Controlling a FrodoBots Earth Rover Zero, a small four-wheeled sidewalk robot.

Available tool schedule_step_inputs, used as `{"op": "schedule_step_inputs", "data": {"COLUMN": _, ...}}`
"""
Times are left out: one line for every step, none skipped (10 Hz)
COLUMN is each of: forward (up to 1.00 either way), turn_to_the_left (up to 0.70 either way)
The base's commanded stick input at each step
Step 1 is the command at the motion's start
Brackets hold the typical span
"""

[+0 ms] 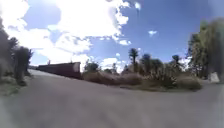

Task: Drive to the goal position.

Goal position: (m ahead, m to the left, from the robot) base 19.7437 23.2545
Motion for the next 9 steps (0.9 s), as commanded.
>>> {"op": "schedule_step_inputs", "data": {"forward": 0.85, "turn_to_the_left": 0.34}}
{"op": "schedule_step_inputs", "data": {"forward": 0.85, "turn_to_the_left": 0.34}}
{"op": "schedule_step_inputs", "data": {"forward": 0.85, "turn_to_the_left": 0.34}}
{"op": "schedule_step_inputs", "data": {"forward": 0.85, "turn_to_the_left": 0.33}}
{"op": "schedule_step_inputs", "data": {"forward": 0.85, "turn_to_the_left": 0.29}}
{"op": "schedule_step_inputs", "data": {"forward": 0.85, "turn_to_the_left": 0.26}}
{"op": "schedule_step_inputs", "data": {"forward": 0.85, "turn_to_the_left": 0.03}}
{"op": "schedule_step_inputs", "data": {"forward": 0.85, "turn_to_the_left": 0.01}}
{"op": "schedule_step_inputs", "data": {"forward": 0.85, "turn_to_the_left": 0.00}}
